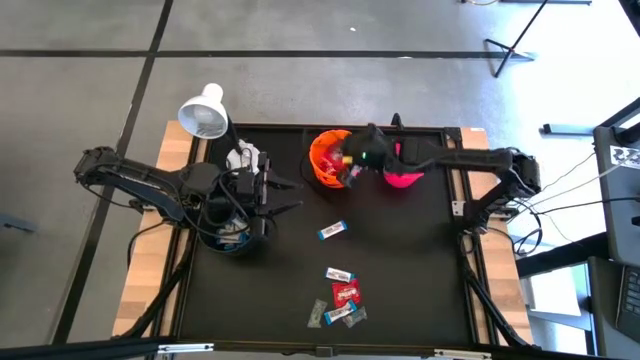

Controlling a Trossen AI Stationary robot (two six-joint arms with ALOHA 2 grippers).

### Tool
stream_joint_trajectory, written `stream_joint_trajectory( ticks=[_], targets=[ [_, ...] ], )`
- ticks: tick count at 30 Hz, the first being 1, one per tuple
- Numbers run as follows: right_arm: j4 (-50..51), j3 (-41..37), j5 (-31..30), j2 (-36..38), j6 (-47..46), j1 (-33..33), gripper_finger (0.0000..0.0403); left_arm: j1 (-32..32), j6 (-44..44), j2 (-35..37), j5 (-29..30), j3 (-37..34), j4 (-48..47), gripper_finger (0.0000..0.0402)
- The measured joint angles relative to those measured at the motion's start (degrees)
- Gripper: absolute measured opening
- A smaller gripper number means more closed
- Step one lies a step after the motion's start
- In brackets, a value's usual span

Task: Sort candy
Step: Put the red candy into the orange bucket

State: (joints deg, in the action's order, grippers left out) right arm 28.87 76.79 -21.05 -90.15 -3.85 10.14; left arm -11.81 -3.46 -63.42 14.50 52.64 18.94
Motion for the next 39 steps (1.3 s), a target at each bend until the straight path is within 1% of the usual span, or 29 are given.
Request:
stream_joint_trajectory(
  ticks=[2,6,8,10,13,16,18,20,22,25,28,32,39],
  targets=[
    [-1.98,0.02,3.99,0.0,1.15,2.52,0.0037,0.0,0.0,0.0,0.0,0.0,-0.06,0.0158],
    [-1.44,0.02,6.54,0.0,1.31,6.28,0.004,0.0,0.0,0.0,0.02,0.0,-0.63,0.0158],
    [-0.33,0.02,8.9,0.0,1.36,7.57,0.0053,0.0,0.0,0.0,0.02,-0.01,-0.71,0.0158],
    [0.34,0.0,10.19,0.0,1.33,8.15,0.0078,0.0,0.0,0.0,0.02,-0.02,-0.9,0.0158],
    [1.52,0.44,10.27,0.0,1.35,7.92,0.0131,0.0,0.02,0.0,0.02,-0.02,-0.94,0.0158],
    [6.21,3.52,9.01,-0.07,1.65,7.29,0.0185,0.0,0.02,0.0,0.03,-0.01,-0.95,0.0158],
    [10.0,6.38,8.67,-0.02,3.03,6.4,0.0213,0.0,0.02,0.0,0.04,-0.02,-0.95,0.0158],
    [14.9,9.3,9.17,0.23,4.23,4.37,0.0232,0.0,0.02,0.0,0.06,-0.02,-0.95,0.0158],
    [17.59,11.55,10.64,0.76,4.53,0.88,0.0239,-0.16,0.04,0.1,-0.07,-0.02,-0.95,0.0158],
    [20.2,12.35,11.35,2.12,4.56,-6.77,0.0238,-0.82,-0.07,1.52,-0.13,-0.13,-1.02,0.0158],
    [20.75,11.83,9.03,2.34,4.54,-15.5,0.0229,-1.52,-0.35,3.1,0.02,-0.11,-0.82,0.0158],
    [16.6,6.58,7.25,2.34,2.59,-25.31,0.022,-2.45,-1.2,4.07,0.05,-0.11,-0.92,0.0158],
    [1.57,-8.83,8.69,2.25,-8.39,-34.75,0.0214,-3.97,-1.19,3.74,0.36,-0.09,-3.65,0.0158]
  ],
)
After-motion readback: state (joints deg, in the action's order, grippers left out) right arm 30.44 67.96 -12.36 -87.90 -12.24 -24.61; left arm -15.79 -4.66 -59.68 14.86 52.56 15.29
